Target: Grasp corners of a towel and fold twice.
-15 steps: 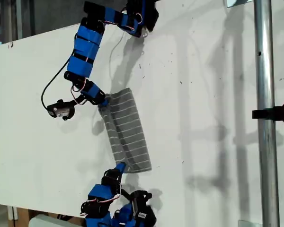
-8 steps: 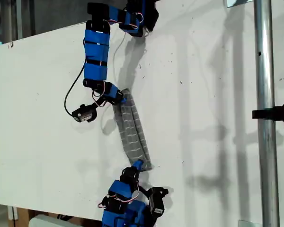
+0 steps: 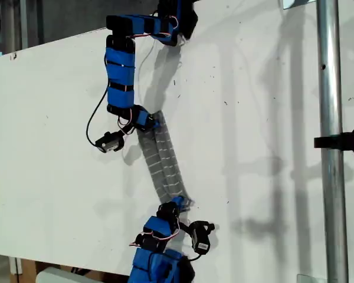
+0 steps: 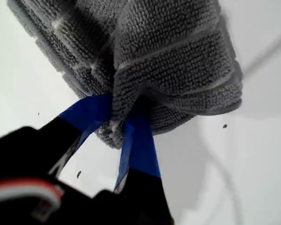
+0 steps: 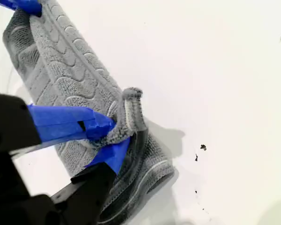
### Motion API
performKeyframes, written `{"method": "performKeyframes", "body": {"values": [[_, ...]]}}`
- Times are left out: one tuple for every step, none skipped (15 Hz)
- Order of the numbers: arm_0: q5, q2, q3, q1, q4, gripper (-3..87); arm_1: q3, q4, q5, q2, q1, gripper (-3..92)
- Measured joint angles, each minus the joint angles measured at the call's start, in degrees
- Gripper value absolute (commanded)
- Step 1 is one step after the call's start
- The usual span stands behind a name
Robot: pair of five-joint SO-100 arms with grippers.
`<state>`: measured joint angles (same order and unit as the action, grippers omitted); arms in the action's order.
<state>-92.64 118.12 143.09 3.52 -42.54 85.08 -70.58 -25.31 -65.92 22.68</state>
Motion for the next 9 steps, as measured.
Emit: {"method": "performKeyframes", "body": {"values": [[-0.18, -0.62, 0.09, 0.00, 0.00, 17.8, 0.00, 0.09, 0.18, 0.09, 0.97, 4.1], [-0.18, -1.23, 0.09, 0.09, -0.53, 24.7, 0.00, -0.18, 0.18, 0.09, 2.02, 14.0], [-0.09, -1.32, -0.26, 0.09, -0.97, 27.8, 0.00, -0.88, 0.18, 0.09, 2.99, 22.5], [-0.53, -1.32, -1.93, 0.35, -2.20, 27.5, 0.00, -2.02, 0.18, -0.18, 3.60, 26.0], [-1.58, -1.32, -3.69, 0.62, -5.71, 27.5, 0.09, -3.52, 0.18, -1.05, 4.39, 27.2], [-3.34, -1.41, -5.98, 0.44, -10.99, 26.5, 0.18, -5.45, 0.18, -2.29, 5.10, 27.5], [-5.10, -1.67, -8.26, 0.26, -16.70, 25.8, 0.18, -6.77, 0.18, -4.31, 6.06, 27.7], [-6.42, -1.67, -10.37, 0.35, -21.97, 25.0, 0.26, -7.73, 0.18, -7.21, 7.38, 27.9], [-7.65, -1.67, -12.66, 0.35, -26.98, 20.9, 0.26, -9.58, 0.26, -11.07, 9.14, 27.8]]}}
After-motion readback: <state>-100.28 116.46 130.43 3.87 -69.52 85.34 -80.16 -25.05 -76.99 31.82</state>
